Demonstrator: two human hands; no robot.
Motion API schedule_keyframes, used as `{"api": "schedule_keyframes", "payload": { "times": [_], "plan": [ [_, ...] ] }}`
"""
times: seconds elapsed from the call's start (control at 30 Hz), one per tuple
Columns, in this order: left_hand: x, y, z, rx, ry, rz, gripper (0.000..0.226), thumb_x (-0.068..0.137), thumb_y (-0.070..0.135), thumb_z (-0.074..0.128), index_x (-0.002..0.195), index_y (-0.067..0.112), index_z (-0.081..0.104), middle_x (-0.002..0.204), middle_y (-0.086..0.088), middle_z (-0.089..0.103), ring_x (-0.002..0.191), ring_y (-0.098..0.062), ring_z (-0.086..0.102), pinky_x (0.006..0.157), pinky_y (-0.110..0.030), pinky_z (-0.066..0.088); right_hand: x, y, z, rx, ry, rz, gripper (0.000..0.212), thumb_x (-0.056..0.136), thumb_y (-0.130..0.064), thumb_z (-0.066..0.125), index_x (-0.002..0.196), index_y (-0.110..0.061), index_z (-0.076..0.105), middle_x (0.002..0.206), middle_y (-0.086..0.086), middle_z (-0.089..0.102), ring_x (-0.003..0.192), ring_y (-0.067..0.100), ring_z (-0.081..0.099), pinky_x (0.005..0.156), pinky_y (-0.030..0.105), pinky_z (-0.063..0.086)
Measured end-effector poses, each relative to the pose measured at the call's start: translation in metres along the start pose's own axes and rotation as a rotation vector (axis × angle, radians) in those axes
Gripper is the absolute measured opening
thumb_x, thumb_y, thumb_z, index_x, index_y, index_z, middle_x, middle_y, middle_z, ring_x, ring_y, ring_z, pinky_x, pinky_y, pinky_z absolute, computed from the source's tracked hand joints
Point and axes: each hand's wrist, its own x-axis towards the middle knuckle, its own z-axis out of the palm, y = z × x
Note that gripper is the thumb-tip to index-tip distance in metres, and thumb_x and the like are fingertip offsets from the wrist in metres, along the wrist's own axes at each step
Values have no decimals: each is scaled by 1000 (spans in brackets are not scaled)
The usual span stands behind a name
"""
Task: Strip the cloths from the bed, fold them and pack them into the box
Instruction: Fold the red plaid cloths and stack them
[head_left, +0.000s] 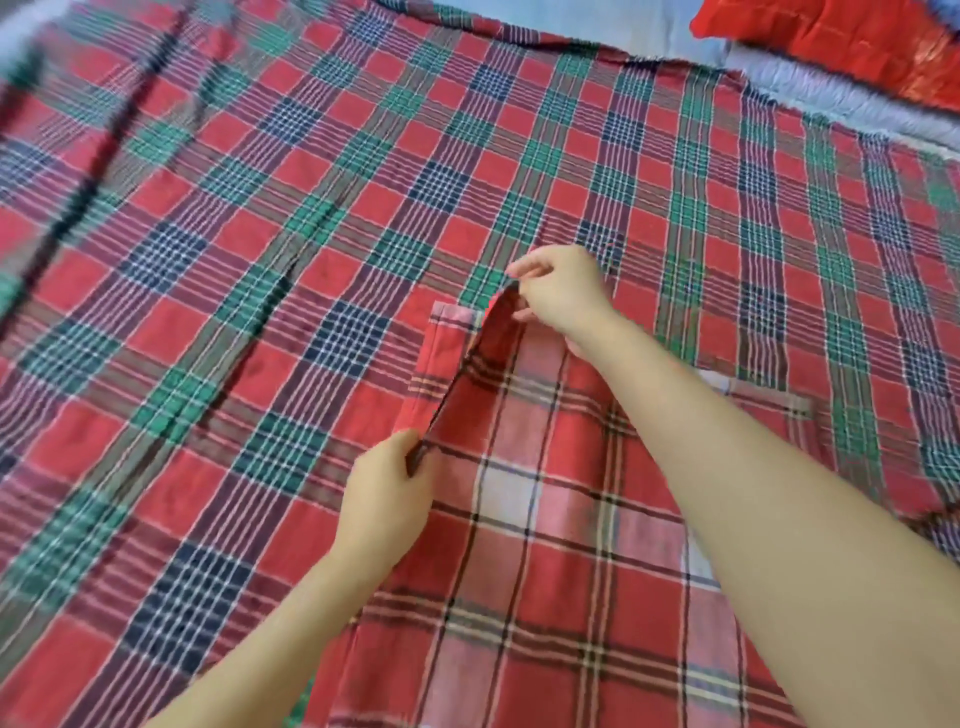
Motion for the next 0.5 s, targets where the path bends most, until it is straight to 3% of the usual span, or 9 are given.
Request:
{"api": "schedule_keyframes", "payload": {
  "times": [0.07,0.17,0.23,0.33,0.4,0.5],
  "plan": [
    [0,-12,6,-6,25,-76,17,90,16,57,74,11,53,58,10,46,60,-18,46,55,-29,23,4,7,28,-125,-97,-26,45,80,10,48,116,-10,65,109,7,63,99,24,59,76,26,50],
    [-4,-18,7,-55,38,-129,11,91,21,57,81,19,55,62,15,50,58,-2,47,54,-15,35,1,26,40,-419,-93,-70,58,80,7,45,133,-15,54,136,9,53,120,26,53,93,31,45],
    [-12,-18,5,-39,2,-138,12,89,24,58,80,18,54,63,13,52,59,-6,49,54,-18,35,0,39,40,-640,-27,-97,59,83,4,47,137,-18,48,137,7,51,125,29,47,100,34,41],
    [-29,-20,-4,-27,-120,-175,16,84,29,64,79,18,53,69,10,53,72,-12,52,56,-21,34,4,47,40,-881,-1,-154,39,93,-15,55,132,-16,51,130,8,54,120,32,45,98,37,38],
    [-37,-27,-10,-38,-215,-177,22,81,30,68,74,15,52,63,10,47,65,-7,48,53,-20,32,8,46,41,-967,18,-213,29,94,-26,56,120,-15,60,121,8,58,115,30,46,95,38,37],
    [-42,-34,-19,-57,-255,-139,33,82,28,69,64,10,49,49,7,35,47,-5,37,50,-18,31,10,43,43,-1002,91,-265,17,94,-21,56,105,-14,67,110,8,62,106,29,49,81,36,39]
  ]
}}
